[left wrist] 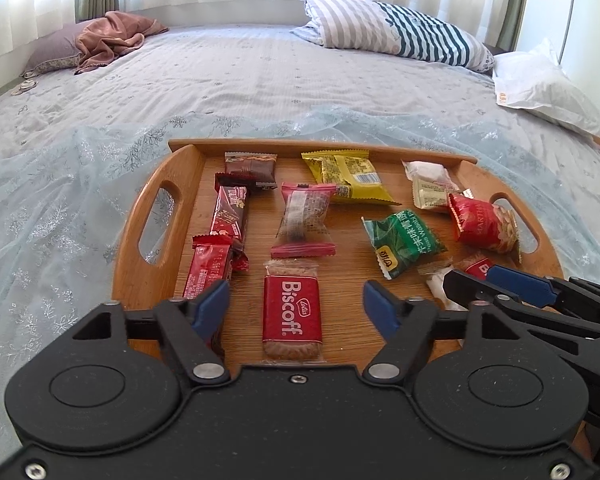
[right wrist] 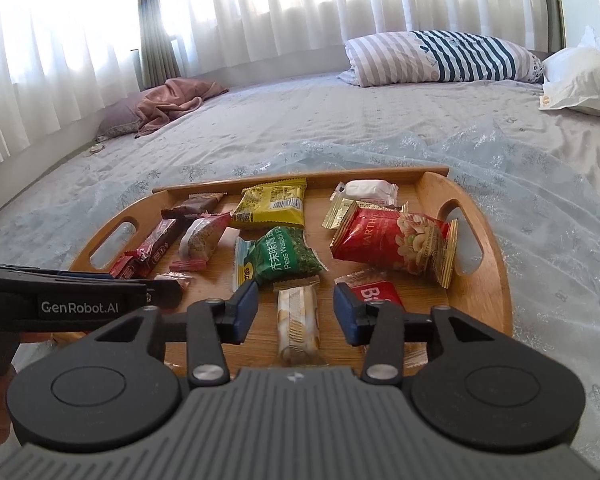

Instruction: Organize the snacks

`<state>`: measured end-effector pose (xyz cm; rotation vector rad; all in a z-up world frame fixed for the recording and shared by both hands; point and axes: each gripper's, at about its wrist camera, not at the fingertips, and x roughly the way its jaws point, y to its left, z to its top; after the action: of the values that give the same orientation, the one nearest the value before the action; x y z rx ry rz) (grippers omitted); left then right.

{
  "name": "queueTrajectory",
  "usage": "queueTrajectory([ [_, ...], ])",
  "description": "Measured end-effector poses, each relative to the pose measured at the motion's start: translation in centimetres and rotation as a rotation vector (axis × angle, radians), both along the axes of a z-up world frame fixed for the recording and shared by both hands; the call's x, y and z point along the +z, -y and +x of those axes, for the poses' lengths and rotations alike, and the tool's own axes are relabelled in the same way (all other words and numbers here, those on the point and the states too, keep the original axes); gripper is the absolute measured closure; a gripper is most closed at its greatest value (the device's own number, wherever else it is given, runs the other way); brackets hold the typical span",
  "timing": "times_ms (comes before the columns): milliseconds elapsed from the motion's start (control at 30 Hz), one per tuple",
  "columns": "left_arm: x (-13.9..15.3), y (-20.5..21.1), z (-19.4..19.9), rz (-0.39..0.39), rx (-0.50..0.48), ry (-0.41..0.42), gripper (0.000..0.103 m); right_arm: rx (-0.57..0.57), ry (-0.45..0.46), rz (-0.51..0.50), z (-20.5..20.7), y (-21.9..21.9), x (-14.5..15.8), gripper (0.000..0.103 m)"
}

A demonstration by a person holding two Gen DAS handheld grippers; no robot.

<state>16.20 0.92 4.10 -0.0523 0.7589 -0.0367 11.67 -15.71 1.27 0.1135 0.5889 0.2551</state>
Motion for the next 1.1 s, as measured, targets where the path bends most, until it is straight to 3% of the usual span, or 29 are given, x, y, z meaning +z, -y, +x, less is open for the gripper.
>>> queueTrajectory([
  [400, 1.8, -0.8, -3.3, 0.037, 0.013, 0.043, 0.005, -0.037, 0.091, -0.031, -2.9, 1.2, 2.0, 0.016],
  [733, 2.0, -1.6, -6.6, 0.003, 0.017, 0.054, 0.002, -0.038, 0.119, -0.040, -5.4, 1.7, 2.3, 0.011],
  [1100, -0.1, -1.9, -8.7, 0.007, 0.034, 0.022, 0.001, -0.035, 0.091, -0.064, -7.4, 1.4, 0.4, 0.008],
])
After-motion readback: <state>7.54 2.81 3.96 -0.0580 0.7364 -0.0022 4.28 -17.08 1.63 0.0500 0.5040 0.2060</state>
